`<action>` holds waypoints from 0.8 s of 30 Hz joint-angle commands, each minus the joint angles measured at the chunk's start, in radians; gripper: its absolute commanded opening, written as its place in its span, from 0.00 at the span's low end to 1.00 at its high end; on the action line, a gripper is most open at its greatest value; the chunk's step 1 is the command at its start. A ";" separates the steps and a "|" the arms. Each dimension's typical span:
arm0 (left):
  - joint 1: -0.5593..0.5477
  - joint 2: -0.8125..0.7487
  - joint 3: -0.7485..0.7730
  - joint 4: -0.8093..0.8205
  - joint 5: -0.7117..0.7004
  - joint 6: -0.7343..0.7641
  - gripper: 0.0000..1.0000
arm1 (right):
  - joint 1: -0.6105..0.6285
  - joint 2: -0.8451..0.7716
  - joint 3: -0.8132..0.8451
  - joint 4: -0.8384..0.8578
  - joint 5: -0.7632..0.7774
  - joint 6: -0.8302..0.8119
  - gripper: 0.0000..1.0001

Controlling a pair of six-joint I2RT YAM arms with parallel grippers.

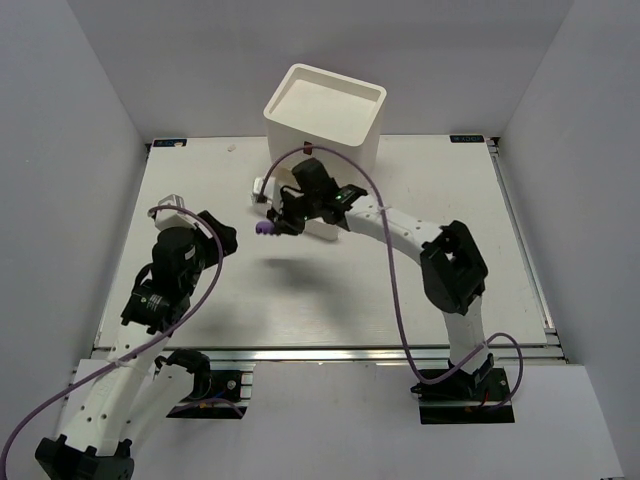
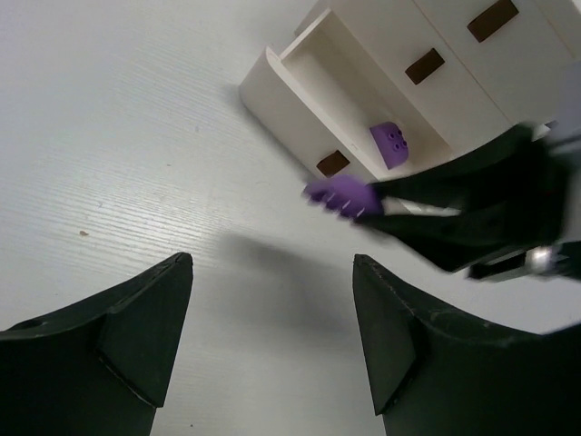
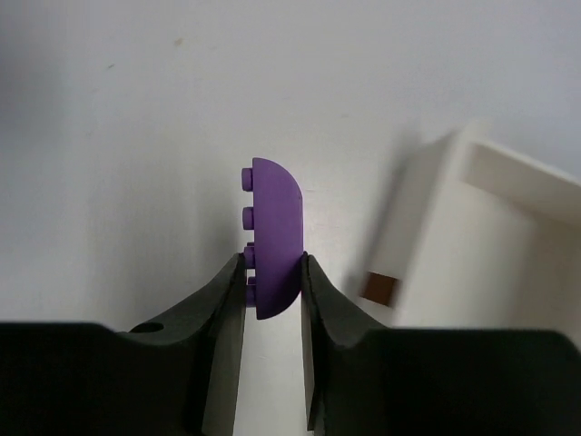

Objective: Sort the legos into containers by color

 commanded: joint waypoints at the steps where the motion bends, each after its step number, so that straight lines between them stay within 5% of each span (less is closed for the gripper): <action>1: 0.001 0.020 -0.027 0.079 0.042 -0.026 0.81 | -0.064 -0.096 0.049 0.085 0.114 0.090 0.00; 7: 0.001 0.130 -0.053 0.190 0.114 -0.035 0.80 | -0.127 -0.093 -0.003 0.110 0.292 0.017 0.03; 9: 0.001 0.172 -0.052 0.234 0.150 -0.035 0.80 | -0.142 -0.068 -0.005 0.116 0.330 -0.009 0.16; 11: 0.001 0.238 -0.047 0.281 0.182 -0.033 0.80 | -0.161 -0.033 0.013 0.090 0.343 -0.015 0.47; 13: 0.001 0.287 -0.043 0.309 0.207 -0.035 0.80 | -0.169 -0.013 0.068 0.062 0.335 -0.014 0.60; 15: 0.001 0.359 -0.039 0.357 0.255 -0.036 0.70 | -0.186 0.001 0.114 0.024 0.303 -0.005 0.66; 16: 0.001 0.411 -0.038 0.395 0.301 -0.038 0.50 | -0.199 -0.005 0.124 0.013 0.270 0.004 0.66; 20: 0.001 0.522 -0.026 0.476 0.374 -0.050 0.16 | -0.222 -0.054 0.150 -0.016 0.123 0.023 0.63; 24: 0.001 0.682 0.028 0.525 0.435 -0.093 0.10 | -0.259 -0.137 0.187 -0.073 -0.091 0.000 0.59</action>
